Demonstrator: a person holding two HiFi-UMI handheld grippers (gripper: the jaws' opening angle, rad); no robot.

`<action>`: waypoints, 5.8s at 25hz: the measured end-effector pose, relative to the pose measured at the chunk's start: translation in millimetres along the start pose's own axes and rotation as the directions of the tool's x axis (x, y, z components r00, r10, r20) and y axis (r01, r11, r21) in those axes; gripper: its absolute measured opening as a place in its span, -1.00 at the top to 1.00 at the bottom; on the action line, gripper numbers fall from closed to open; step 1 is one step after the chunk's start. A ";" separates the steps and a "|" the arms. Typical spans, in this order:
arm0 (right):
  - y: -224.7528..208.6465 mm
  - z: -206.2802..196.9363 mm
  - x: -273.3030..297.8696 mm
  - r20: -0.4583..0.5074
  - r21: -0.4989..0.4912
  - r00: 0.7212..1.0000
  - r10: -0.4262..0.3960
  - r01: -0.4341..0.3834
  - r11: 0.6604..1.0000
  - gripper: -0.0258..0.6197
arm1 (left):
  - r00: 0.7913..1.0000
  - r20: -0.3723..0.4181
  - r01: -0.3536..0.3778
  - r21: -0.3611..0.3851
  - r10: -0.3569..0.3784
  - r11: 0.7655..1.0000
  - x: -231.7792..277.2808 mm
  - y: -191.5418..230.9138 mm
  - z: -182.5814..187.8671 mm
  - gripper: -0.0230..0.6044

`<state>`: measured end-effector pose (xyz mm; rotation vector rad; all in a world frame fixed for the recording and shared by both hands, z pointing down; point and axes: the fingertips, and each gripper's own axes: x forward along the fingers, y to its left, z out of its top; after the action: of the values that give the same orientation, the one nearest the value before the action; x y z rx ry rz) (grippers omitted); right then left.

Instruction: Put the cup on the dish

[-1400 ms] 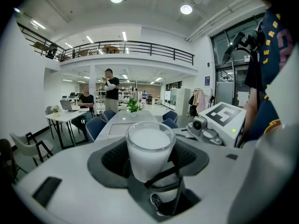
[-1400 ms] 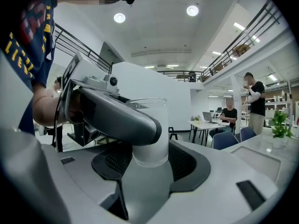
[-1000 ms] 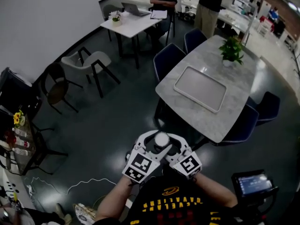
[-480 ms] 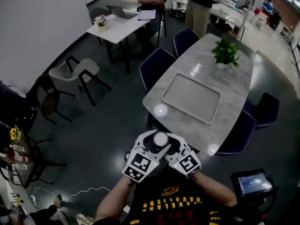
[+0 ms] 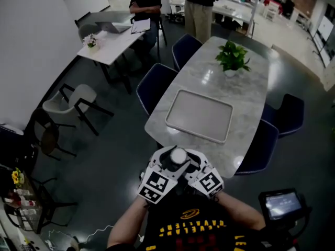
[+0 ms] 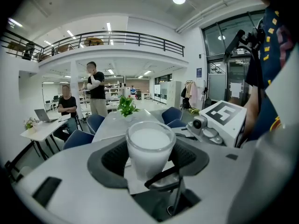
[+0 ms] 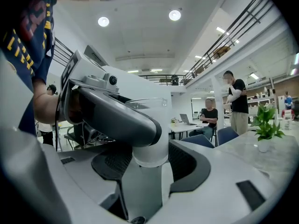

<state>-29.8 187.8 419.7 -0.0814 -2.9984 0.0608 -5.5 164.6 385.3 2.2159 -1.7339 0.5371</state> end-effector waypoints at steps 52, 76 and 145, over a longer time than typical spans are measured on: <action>-263.9 -47.4 25.9 -0.236 -0.048 0.781 -0.579 0.586 0.809 0.15 | 0.831 -0.132 0.557 0.195 -0.541 0.808 230.8 84.0 36.0 0.08; -312.0 -123.4 32.9 -0.360 -0.043 0.775 -0.519 0.542 0.839 0.15 | 0.804 -0.318 0.570 0.173 -0.502 0.803 304.8 94.0 -22.0 0.08; -306.0 -203.2 35.1 -0.557 0.086 0.725 -0.406 0.536 0.840 0.14 | 0.745 -0.479 0.591 0.150 -0.465 0.793 357.6 98.9 -101.2 0.08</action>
<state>-51.2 -108.2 639.1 0.6065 -2.3491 0.2972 -37.6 -125.7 635.5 2.4065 -0.7758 1.0755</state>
